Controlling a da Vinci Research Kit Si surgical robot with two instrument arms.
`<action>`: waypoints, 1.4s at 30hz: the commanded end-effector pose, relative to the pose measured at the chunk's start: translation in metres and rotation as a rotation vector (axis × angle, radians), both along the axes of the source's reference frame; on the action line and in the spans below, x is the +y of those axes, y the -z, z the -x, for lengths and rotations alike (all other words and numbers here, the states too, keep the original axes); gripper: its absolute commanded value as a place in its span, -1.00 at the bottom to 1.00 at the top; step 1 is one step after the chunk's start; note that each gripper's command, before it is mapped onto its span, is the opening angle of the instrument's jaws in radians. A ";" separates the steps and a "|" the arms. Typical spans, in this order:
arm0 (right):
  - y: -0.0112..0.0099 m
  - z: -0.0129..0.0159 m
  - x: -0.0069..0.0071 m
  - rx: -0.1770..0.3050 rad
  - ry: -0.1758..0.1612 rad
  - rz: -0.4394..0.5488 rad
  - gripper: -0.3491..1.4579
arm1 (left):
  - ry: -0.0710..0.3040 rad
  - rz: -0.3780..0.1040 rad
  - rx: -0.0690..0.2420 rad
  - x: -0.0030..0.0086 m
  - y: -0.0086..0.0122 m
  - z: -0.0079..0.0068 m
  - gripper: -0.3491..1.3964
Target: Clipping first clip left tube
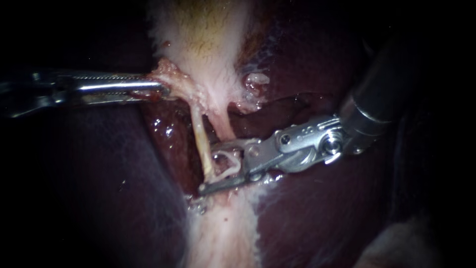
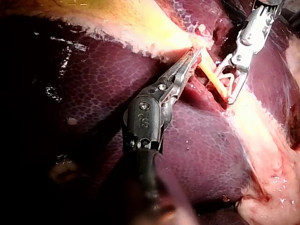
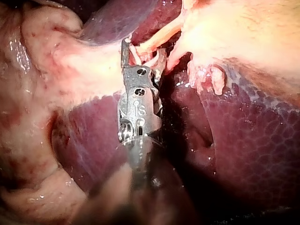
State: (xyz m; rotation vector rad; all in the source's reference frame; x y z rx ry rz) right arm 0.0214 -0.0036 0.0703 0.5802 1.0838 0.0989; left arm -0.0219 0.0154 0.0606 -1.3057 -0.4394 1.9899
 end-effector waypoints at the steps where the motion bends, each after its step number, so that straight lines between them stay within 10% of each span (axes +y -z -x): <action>1: 0.0001 -0.0002 -0.0003 0.011 0.003 -0.012 -0.06 | -0.001 0.000 0.000 0.0000 -0.0001 0.0000 -1.00; 20: 0.0057 -0.0020 -0.0063 0.212 0.153 -0.133 -0.09 | -0.002 0.000 -0.001 0.0001 -0.0004 -0.0002 -1.00; 35: 0.0045 -0.0016 -0.0049 0.162 0.103 -0.154 -0.34 | -0.002 0.000 -0.001 0.0002 -0.0005 -0.0002 -1.00; 42: 0.0047 -0.0009 -0.0043 0.136 0.097 -0.184 -0.97 | -0.002 0.000 -0.001 0.0002 -0.0005 -0.0002 -1.00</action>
